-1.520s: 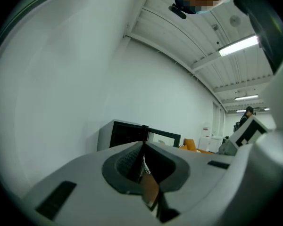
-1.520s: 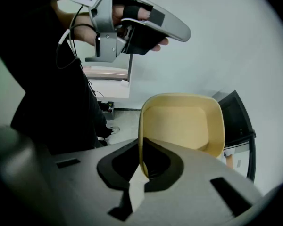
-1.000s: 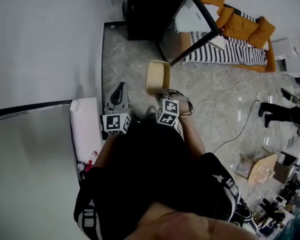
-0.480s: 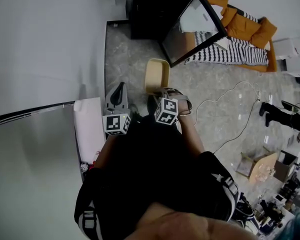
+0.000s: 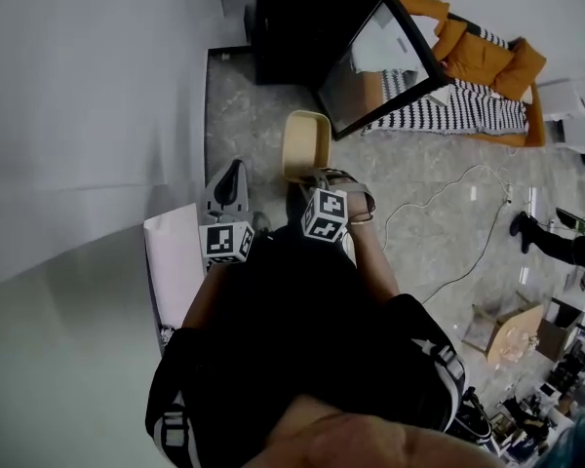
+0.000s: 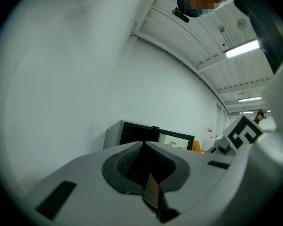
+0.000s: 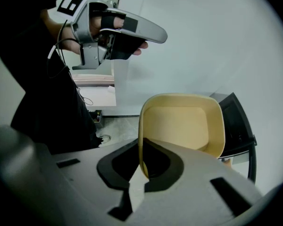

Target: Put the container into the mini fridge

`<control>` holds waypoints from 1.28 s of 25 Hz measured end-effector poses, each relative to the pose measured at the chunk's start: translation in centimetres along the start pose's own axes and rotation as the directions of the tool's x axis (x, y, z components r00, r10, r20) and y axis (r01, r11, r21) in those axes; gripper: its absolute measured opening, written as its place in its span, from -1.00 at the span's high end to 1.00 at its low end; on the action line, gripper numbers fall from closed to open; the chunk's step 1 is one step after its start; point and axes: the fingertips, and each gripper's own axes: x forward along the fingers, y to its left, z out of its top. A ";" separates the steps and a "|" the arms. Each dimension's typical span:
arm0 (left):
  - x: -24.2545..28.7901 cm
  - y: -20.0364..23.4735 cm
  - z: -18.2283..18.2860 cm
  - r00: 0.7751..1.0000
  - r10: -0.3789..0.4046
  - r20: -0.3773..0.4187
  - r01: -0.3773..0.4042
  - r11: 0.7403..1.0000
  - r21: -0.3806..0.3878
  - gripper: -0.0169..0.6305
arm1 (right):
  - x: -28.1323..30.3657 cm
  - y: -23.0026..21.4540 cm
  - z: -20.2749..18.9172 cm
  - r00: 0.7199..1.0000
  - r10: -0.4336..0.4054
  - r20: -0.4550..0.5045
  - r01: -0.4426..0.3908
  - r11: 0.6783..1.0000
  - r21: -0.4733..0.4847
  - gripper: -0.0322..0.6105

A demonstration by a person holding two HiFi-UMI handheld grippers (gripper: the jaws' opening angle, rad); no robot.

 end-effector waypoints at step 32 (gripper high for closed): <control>32.8 -4.2 1.9 0.992 0.109 -0.060 -0.109 0.994 0.007 0.91 | 6.6 -29.7 -12.7 0.995 0.096 0.017 -0.093 0.990 -0.103 0.89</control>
